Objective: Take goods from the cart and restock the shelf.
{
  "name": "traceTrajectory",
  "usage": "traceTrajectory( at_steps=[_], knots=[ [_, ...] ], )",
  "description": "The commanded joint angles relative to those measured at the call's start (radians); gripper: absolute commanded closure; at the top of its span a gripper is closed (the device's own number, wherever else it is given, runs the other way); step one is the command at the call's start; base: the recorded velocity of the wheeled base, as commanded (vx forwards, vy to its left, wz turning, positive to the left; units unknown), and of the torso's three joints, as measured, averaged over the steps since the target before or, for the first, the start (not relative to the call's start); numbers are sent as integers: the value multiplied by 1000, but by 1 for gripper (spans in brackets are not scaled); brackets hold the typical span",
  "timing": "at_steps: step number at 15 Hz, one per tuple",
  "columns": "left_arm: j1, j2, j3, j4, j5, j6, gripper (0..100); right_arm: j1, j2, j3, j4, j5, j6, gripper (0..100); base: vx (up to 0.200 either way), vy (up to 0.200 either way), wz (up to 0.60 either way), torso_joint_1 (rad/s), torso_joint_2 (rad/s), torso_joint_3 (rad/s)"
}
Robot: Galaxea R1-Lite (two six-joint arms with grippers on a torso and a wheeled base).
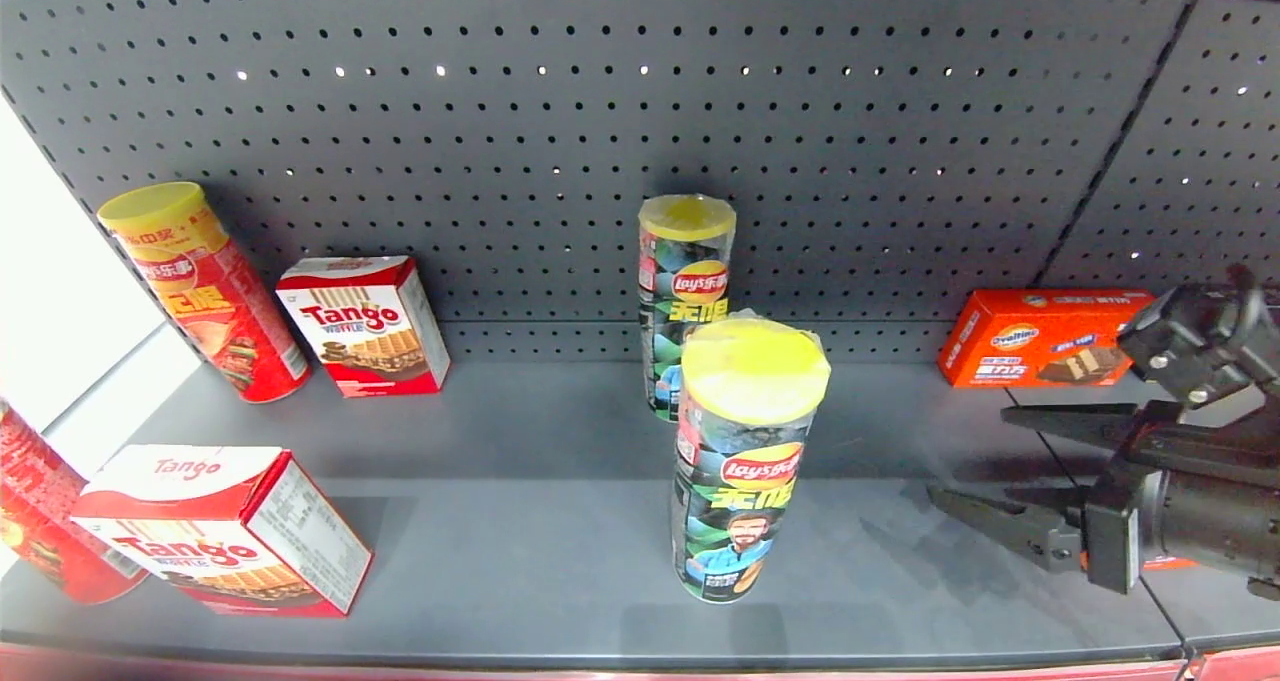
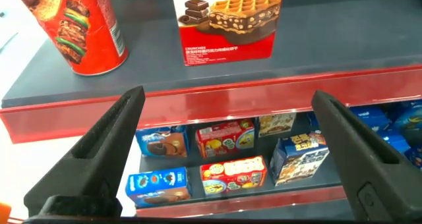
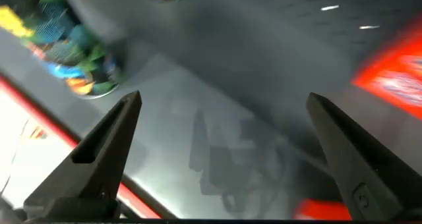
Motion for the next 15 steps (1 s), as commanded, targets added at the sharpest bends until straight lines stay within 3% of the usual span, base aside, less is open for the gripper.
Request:
traceTrajectory(
  at_steps=[1,15],
  knots=[
    [0,1,0,0,0,0,0,38,72,-15,-5,0,0,0,0,0,0,0,0,0],
    [0,1,0,0,0,-1,0,153,257,-166,-7,-21,-2,0,0,0,0,0,0,0]
  ],
)
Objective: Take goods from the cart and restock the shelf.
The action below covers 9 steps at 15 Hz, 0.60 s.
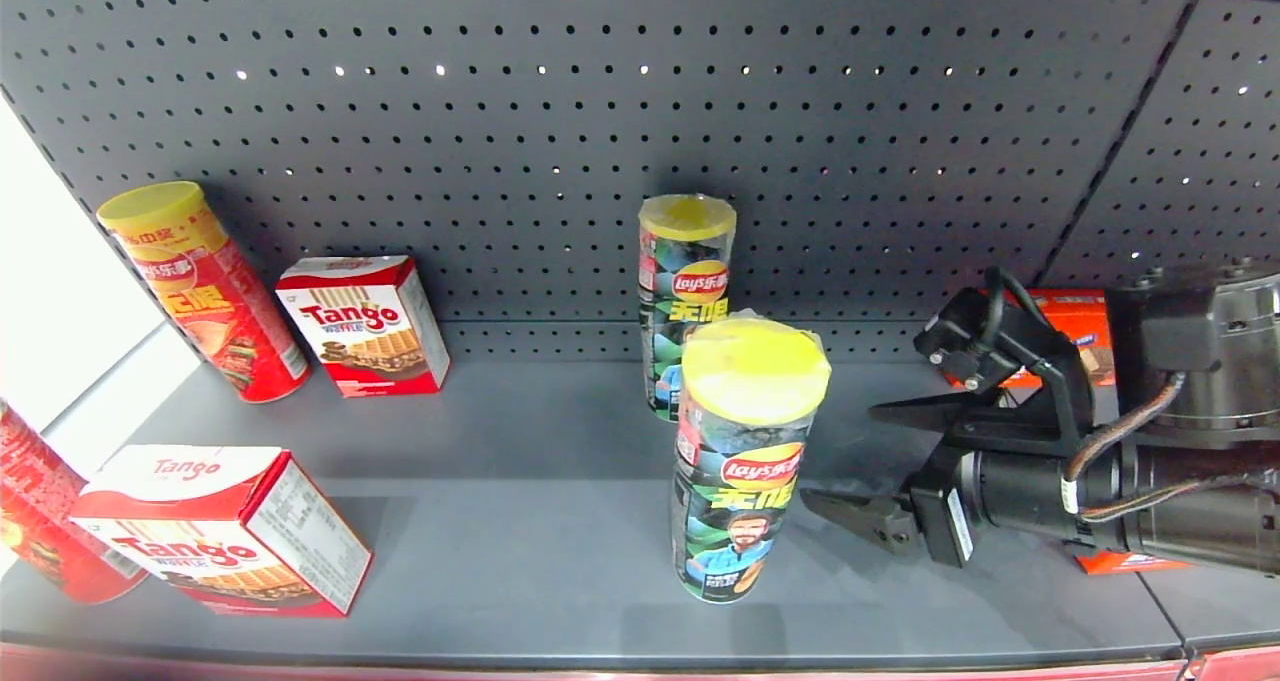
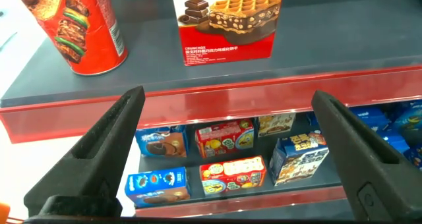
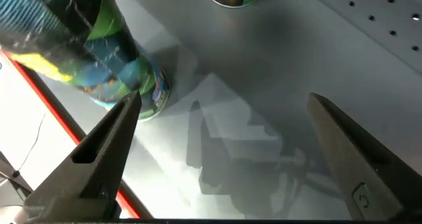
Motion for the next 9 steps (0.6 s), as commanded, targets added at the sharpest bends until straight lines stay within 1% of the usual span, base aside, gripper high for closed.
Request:
traceTrajectory(
  at_steps=[1,3,9],
  knots=[
    [0,1,0,0,0,0,0,7,23,-8,0,0,0,0,0,0,0,0,0,0],
    [0,1,0,0,0,0,0,28,30,-15,0,0,0,0,0,0,0,0,0,0],
    [0,1,0,0,0,-1,0,39,41,-11,-14,-6,0,0,0,0,0,0,0,0]
  ],
)
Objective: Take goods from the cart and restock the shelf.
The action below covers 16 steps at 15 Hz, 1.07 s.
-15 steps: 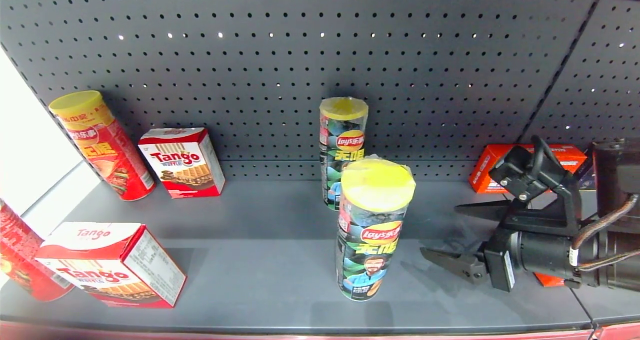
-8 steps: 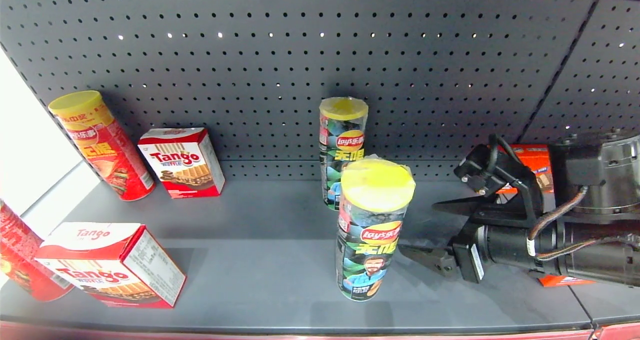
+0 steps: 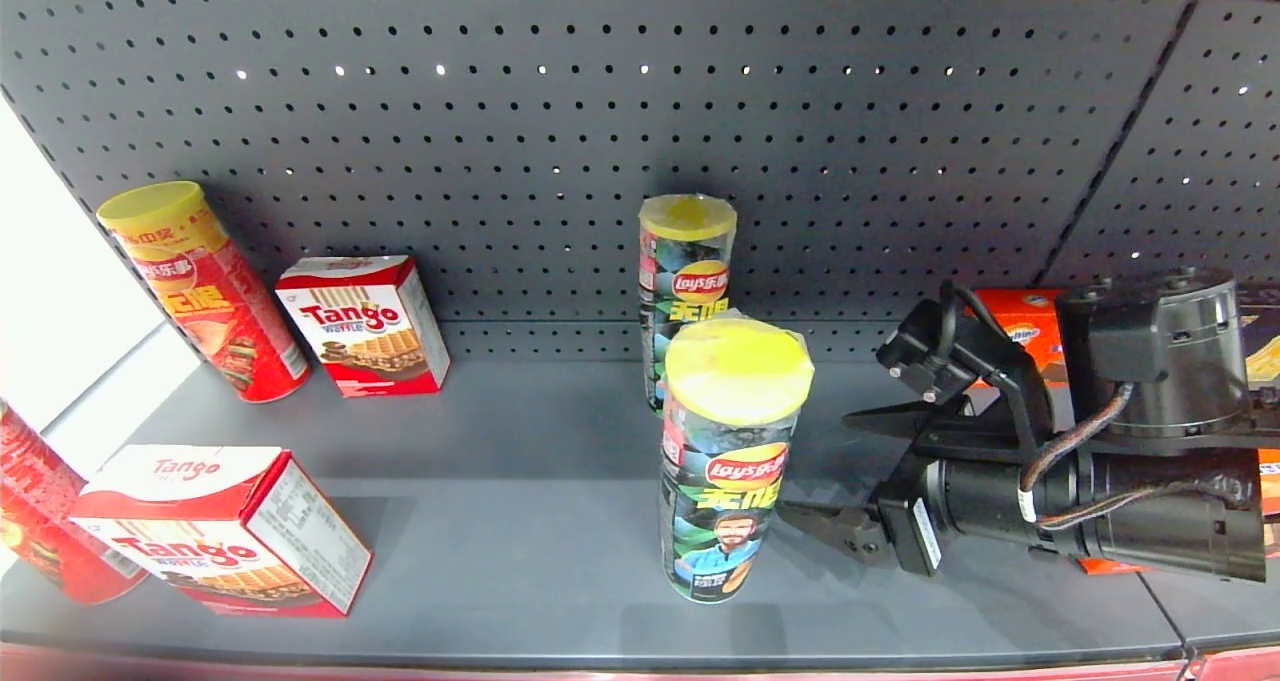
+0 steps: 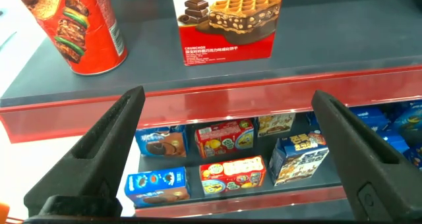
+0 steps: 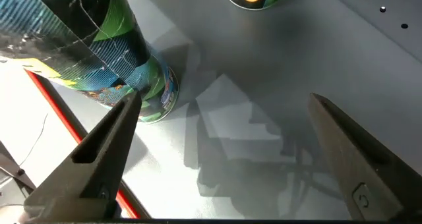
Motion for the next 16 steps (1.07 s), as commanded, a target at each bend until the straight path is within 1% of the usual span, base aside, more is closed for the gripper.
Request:
traceTrajectory(
  at_steps=[1,5,11,16],
  knots=[
    [0,1,0,0,0,0,0,-1,-3,6,0,0,0,0,0,0,0,0,0,0],
    [0,1,0,0,0,0,0,2,3,-1,0,2,0,0,0,0,0,0,0,0],
    [0,1,0,0,0,0,0,38,-1,7,0,0,0,0,0,0,0,0,0,0],
    [0,1,0,0,-1,2,0,18,-6,7,0,0,0,0,0,0,0,0,0,0]
  ],
)
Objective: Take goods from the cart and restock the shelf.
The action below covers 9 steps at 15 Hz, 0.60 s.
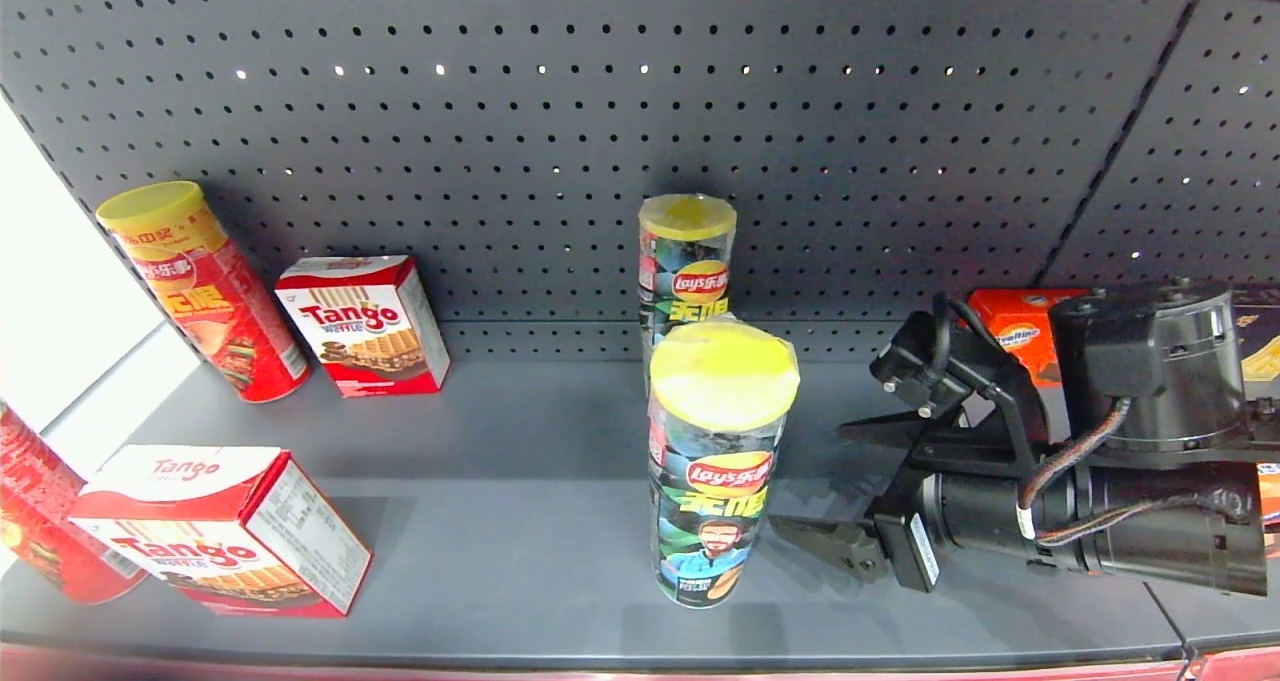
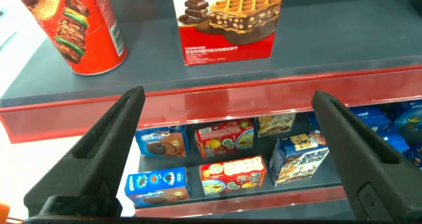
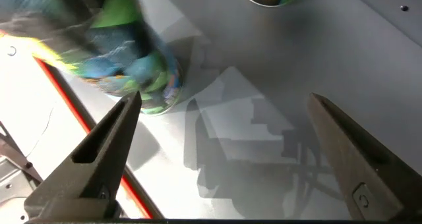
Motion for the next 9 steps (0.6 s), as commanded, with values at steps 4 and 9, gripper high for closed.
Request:
traceTrajectory(
  at_steps=[4,9],
  knots=[
    [0,1,0,0,0,0,0,7,17,-10,-1,2,-1,0,0,0,0,0,0,0],
    [-1,1,0,0,-1,0,0,14,27,-16,-16,2,-1,0,0,0,0,0,0,0]
  ],
)
